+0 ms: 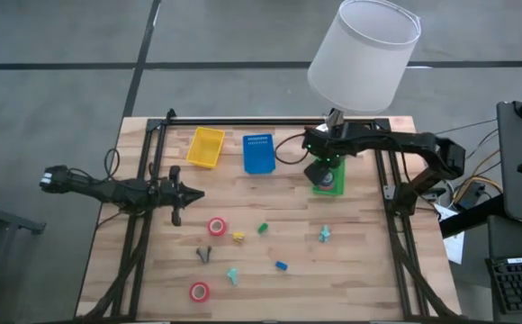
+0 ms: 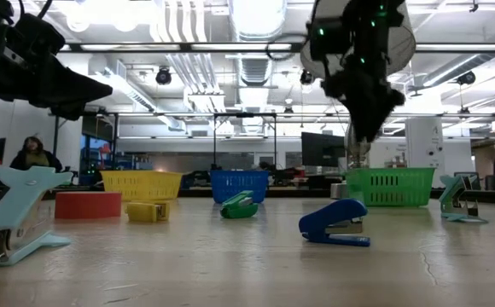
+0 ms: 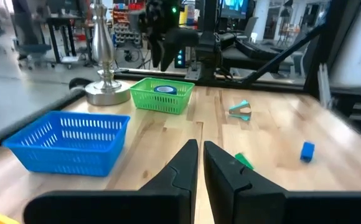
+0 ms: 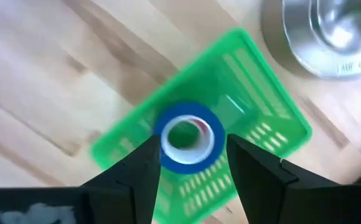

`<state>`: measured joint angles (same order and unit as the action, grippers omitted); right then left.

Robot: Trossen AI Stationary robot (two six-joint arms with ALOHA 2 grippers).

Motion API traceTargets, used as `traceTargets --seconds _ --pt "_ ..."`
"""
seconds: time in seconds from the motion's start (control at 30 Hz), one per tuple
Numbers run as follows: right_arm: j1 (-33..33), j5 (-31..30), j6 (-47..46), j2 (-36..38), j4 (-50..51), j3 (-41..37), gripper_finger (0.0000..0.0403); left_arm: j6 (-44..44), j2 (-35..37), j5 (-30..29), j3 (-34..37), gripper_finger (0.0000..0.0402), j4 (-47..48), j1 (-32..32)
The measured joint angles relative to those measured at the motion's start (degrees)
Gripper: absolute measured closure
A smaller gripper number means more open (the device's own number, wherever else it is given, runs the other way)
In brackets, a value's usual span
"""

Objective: Pick and place Stapler, Stapler remover, tape
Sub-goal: Put the top orange tape into the green bin

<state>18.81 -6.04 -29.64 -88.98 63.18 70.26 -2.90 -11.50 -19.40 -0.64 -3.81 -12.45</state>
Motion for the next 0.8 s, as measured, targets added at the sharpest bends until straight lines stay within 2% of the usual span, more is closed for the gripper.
traceTargets --seconds 0.13,0.33,0.5,0.8 --pt "-2.43 0.09 -1.72 0.08 0.00 4.30 0.0227 9.09 -0.01 -0.02 0.00 0.0371 0.00 0.00" --pt "-6.80 0.03 -5.46 0.10 -0.48 11.41 0.0223 8.51 -0.01 -0.02 0.00 0.0371 -0.40 -0.01" --pt "-9.70 0.02 -7.52 0.10 -3.45 15.80 0.0225 -6.69 0.15 0.24 0.00 0.0371 -7.75 -0.04" --pt "-11.79 -0.01 -10.24 -0.01 -6.83 17.20 0.0238 -24.28 0.13 0.06 0.00 0.0371 -20.50 -0.02"
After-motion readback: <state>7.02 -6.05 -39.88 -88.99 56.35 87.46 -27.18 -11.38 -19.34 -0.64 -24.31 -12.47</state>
